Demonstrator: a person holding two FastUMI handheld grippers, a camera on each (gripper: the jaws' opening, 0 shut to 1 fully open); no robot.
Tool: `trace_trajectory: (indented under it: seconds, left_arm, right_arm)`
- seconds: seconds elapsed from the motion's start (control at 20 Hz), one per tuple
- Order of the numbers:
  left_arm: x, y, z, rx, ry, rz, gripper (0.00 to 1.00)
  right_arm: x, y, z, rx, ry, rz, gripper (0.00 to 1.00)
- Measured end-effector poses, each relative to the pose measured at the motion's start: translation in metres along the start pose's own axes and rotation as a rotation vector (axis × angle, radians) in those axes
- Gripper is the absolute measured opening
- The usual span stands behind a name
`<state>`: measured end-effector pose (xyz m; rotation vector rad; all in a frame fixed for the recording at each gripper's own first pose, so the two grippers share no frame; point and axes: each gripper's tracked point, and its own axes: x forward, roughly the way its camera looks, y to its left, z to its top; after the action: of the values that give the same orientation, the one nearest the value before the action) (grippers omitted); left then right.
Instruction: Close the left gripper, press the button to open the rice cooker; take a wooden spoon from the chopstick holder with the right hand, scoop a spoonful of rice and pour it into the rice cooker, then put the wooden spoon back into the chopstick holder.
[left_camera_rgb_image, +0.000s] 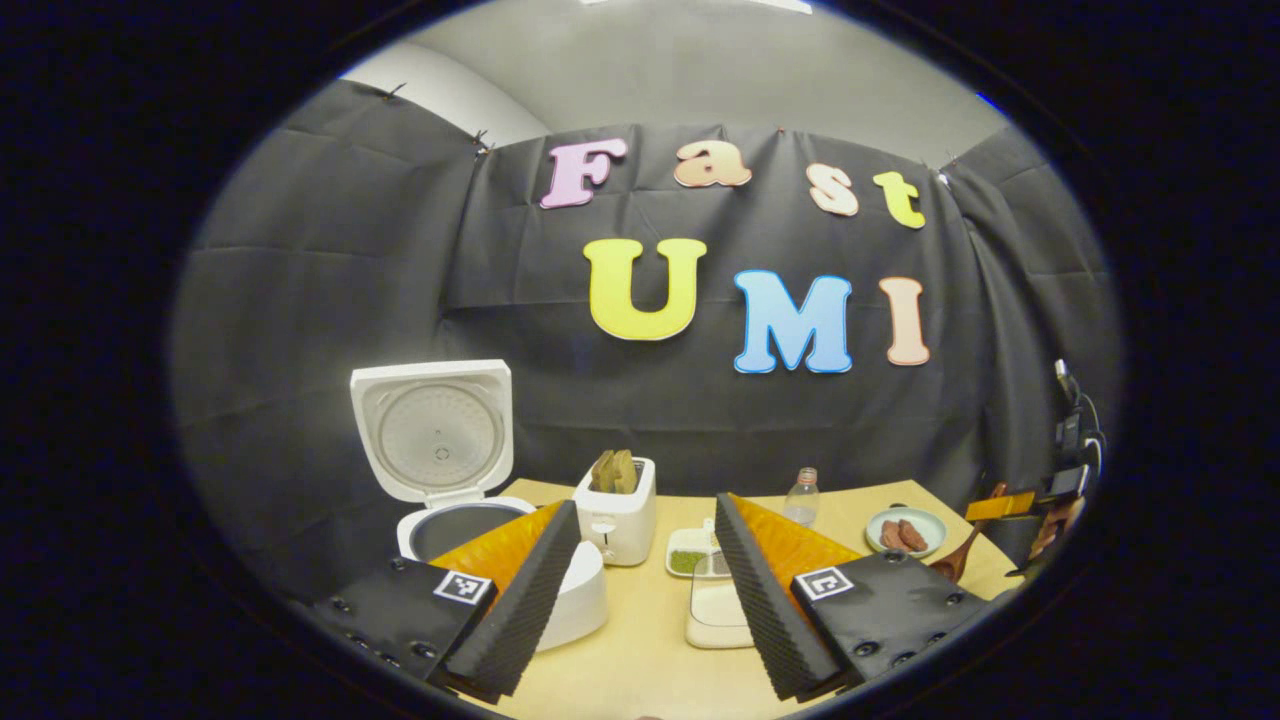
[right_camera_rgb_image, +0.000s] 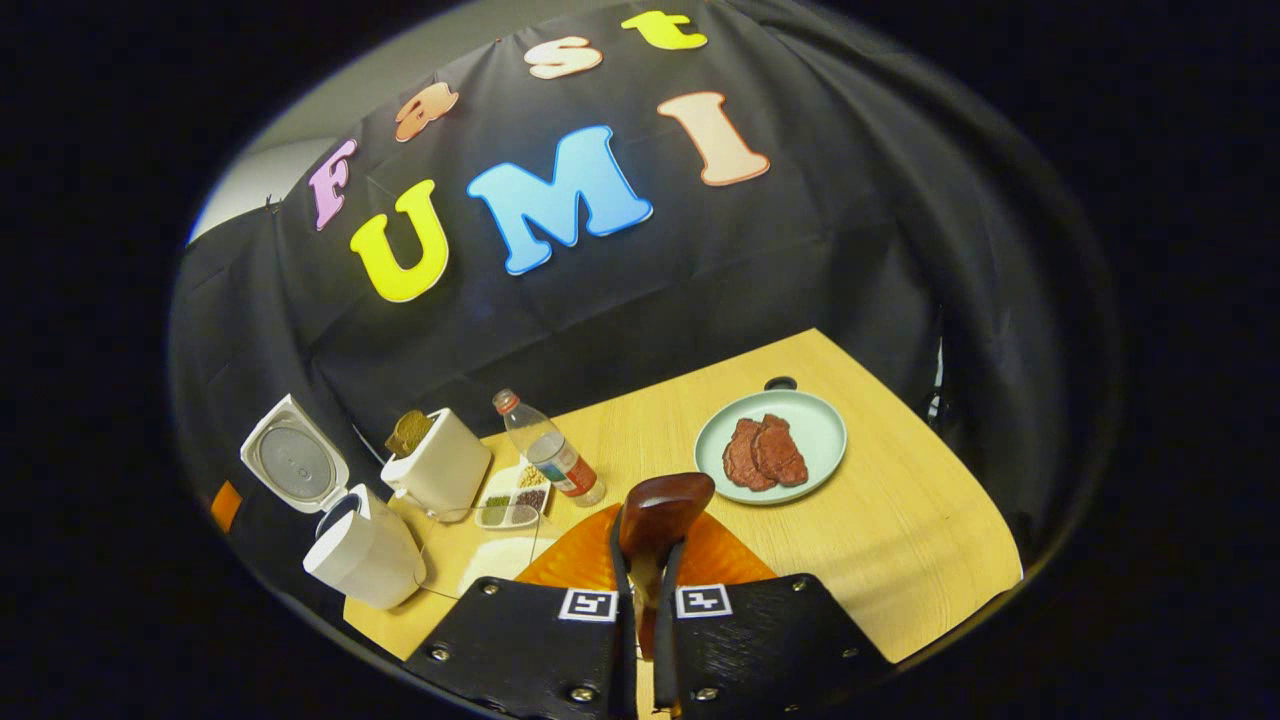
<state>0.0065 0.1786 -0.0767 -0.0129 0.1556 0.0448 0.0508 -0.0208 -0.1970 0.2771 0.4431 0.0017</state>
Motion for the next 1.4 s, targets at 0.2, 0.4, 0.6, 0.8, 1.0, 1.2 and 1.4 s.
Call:
trace_trajectory:
  seconds: [0.2, 0.4, 0.6, 0.8, 1.0, 1.2, 1.4]
  left_arm:
    - [0.002, 0.022, -0.007, -0.019, -0.003, -0.044, 0.93]
    - [0.0, 0.036, -0.008, 0.021, -0.011, -0.075, 0.95]
    - [-0.004, 0.042, -0.011, 0.028, -0.006, -0.105, 0.95]
    - [-0.01, 0.053, -0.016, 0.044, 0.004, -0.116, 0.93]
    - [-0.011, 0.072, -0.03, 0.078, 0.036, -0.112, 0.93]
    - [-0.008, 0.092, -0.047, 0.067, 0.077, -0.09, 0.93]
    - [-0.004, 0.104, -0.049, 0.049, 0.082, -0.066, 0.93]
  right_arm:
    - [-0.009, 0.08, 0.031, -0.082, -0.081, 0.085, 0.07]
    - [0.029, 0.164, 0.021, -0.203, -0.073, 0.185, 0.07]
    - [0.087, 0.209, -0.023, -0.262, -0.006, 0.206, 0.07]
    - [0.134, 0.227, -0.069, -0.283, 0.045, 0.202, 0.07]
    - [0.166, 0.232, -0.106, -0.351, 0.078, 0.177, 0.07]
    - [0.167, 0.254, -0.136, -0.266, 0.15, 0.24, 0.07]
    - [0.155, 0.264, -0.146, -0.092, 0.197, 0.294, 0.07]
